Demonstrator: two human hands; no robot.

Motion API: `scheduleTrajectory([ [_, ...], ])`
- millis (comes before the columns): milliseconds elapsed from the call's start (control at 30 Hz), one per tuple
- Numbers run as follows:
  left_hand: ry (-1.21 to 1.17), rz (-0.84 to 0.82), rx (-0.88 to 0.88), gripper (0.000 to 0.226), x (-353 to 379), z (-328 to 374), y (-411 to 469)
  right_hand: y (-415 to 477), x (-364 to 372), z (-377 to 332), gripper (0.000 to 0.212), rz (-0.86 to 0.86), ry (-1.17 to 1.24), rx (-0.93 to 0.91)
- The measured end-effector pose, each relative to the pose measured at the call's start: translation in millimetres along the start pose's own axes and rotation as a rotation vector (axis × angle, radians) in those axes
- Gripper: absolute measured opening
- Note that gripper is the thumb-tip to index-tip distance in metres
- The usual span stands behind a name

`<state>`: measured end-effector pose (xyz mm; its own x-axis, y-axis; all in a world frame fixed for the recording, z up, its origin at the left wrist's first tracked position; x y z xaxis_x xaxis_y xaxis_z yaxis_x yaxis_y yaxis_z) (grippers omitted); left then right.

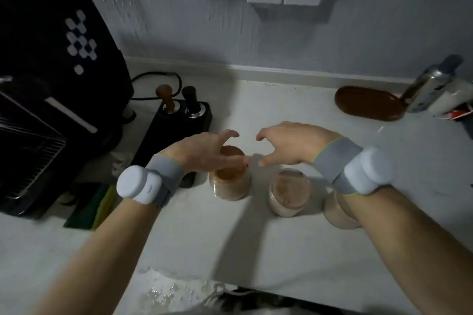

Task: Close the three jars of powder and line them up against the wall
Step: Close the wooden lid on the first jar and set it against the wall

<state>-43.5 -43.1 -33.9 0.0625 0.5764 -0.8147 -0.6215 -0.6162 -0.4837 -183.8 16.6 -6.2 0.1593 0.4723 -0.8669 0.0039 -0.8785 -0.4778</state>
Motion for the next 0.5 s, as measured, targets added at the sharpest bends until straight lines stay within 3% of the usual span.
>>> scheduleTrajectory([
  [167, -0.082, -0.026, -0.034, 0.104, 29, -18, -2, 16, 23, -19, 0.075, -0.036, -0.060, -0.017],
  [367, -0.304, 0.126, -0.037, 0.128, 55, -32, -5, 27, 31, -48, 0.089, 0.078, 0.109, -0.209],
  [500, -0.537, 0.272, -0.017, 0.117, 69, -36, -5, 35, 36, -60, 0.083, 0.131, 0.125, -0.294],
])
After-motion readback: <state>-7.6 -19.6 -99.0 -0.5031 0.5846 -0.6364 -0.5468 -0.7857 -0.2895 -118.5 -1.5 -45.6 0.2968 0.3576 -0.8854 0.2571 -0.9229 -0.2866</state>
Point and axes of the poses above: each hand's wrist, its own y-axis towards the middle knuckle, its own x-axis out of the palm, z = x × y, the point moved 7 cm from there along y, towards the middle knuckle, and after that the axes turned 2 degrees about y, right-handed, at the moved point
